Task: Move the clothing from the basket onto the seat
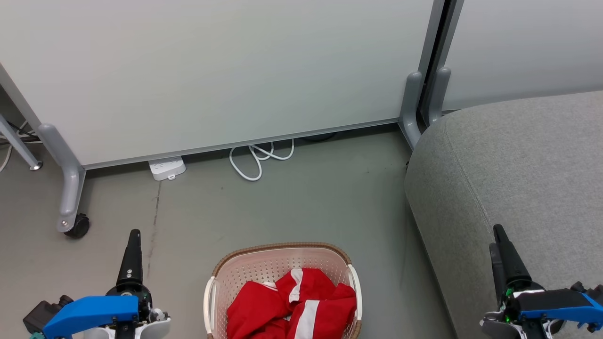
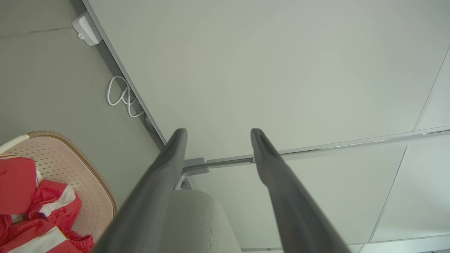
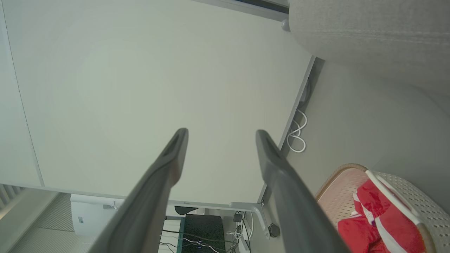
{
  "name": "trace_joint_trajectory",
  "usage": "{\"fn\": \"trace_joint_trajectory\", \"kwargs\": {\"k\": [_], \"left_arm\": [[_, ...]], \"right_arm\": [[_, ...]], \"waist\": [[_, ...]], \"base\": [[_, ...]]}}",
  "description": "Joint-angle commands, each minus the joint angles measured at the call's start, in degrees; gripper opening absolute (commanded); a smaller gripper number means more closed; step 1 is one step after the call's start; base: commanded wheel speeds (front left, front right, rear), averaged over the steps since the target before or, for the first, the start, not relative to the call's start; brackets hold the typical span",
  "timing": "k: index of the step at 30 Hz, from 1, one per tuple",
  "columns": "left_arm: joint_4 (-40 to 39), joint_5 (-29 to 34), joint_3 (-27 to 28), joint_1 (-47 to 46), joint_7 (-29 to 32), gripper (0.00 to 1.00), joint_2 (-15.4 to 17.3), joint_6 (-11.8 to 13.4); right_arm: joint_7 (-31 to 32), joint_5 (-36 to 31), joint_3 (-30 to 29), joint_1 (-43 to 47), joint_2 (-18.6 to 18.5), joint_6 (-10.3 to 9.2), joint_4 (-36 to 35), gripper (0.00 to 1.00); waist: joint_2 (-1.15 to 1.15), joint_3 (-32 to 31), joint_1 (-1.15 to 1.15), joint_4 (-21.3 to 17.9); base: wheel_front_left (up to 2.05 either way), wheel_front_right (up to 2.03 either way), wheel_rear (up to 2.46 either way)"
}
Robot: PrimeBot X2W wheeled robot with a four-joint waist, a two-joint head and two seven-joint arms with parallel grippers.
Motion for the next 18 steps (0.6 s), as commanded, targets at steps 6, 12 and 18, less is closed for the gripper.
{"fn": "trace_joint_trajectory", "kwargs": {"k": [6,12,18], "left_arm": [[-1.87,7.03,-0.13,-2.05,-1.77,1.00,0.51,0.03],[-2.92,13.52,-0.92,-2.27,-3.11,1.00,0.55,0.76],[-4.00,20.48,-2.10,-2.26,-4.37,1.00,0.58,1.46]], "right_arm": [[-1.79,-8.41,1.23,-2.10,-0.33,0.05,-2.11,1.00],[-3.13,-14.36,1.80,-2.40,-0.36,0.06,-2.72,1.00],[-4.40,-20.86,2.81,-2.64,-0.40,0.07,-3.35,1.00]], "waist": [[0.00,0.11,0.00,0.05],[0.00,0.20,0.00,0.14],[0.00,0.28,0.00,0.21]], "base": [[0.00,0.00,0.00],[0.00,0.00,0.00],[0.00,0.00,0.00]]}}
